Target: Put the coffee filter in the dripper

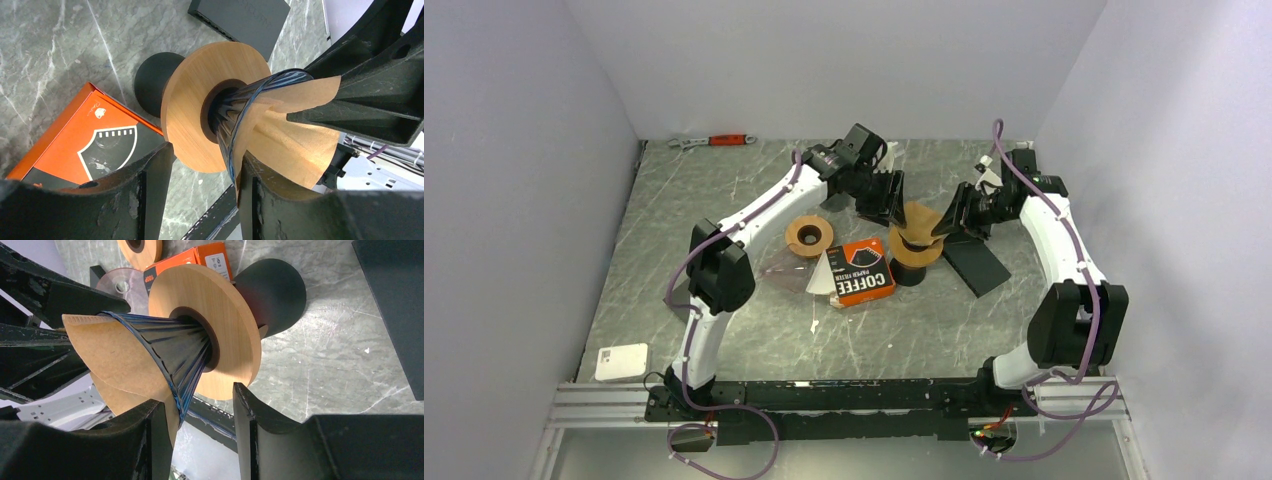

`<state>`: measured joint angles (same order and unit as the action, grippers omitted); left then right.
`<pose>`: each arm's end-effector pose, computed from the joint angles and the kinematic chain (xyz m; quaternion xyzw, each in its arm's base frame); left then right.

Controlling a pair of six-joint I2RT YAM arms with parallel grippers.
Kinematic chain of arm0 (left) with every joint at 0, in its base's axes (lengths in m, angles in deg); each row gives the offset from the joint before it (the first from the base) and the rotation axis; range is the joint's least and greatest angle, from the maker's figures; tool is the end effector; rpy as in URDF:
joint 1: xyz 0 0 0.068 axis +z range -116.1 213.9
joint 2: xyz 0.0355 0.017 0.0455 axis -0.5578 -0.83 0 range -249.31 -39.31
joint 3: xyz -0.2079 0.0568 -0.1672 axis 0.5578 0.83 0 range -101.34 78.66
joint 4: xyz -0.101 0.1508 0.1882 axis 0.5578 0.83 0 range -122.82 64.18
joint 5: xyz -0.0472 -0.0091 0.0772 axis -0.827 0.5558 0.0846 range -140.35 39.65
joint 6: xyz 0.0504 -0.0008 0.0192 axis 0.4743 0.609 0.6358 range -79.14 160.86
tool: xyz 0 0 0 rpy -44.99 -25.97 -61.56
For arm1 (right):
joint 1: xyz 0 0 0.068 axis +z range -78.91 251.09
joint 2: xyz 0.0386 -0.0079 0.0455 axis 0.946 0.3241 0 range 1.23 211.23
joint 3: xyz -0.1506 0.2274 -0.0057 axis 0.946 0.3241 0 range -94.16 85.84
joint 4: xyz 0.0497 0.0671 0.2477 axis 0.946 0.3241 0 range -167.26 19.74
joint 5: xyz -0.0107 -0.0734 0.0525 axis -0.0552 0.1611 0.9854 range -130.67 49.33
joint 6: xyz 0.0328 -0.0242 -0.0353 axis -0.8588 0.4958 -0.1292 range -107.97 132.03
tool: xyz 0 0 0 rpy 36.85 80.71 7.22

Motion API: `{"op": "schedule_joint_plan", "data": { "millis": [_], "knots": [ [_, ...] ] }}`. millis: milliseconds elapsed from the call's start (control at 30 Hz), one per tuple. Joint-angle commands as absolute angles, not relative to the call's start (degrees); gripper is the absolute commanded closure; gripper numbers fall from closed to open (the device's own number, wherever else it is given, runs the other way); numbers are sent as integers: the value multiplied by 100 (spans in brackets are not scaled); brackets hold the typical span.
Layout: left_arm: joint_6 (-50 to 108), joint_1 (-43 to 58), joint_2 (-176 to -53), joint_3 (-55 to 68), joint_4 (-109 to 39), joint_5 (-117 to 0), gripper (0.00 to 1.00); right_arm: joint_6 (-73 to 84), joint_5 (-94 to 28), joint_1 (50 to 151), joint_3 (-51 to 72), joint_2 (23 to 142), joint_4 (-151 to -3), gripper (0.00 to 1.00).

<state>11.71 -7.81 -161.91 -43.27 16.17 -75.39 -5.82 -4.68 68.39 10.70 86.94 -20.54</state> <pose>0.3459 -0.3284 0.3120 0.1746 0.9026 -0.3610 0.1563 0.2923 0.0072 0.2960 0.1065 0.9283 0.3250 0.1457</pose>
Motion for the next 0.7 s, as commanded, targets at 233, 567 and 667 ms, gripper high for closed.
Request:
{"op": "schedule_joint_plan", "data": {
  "millis": [233, 567, 667],
  "knots": [
    [1394, -802, -16157, -4469, 1890, -7040, 47, -499, -616, 6824, 1182, 8727, -2202, 55],
    [1399, -800, -16107, -4683, 1826, -6946, 42, -504, -643, 6827, 649, 8471, -2032, 39],
    [1359, -799, -16103, -4748, 1738, -7013, 42, -456, -562, 6840, 641, 8381, -2053, 31]
  ]
}}
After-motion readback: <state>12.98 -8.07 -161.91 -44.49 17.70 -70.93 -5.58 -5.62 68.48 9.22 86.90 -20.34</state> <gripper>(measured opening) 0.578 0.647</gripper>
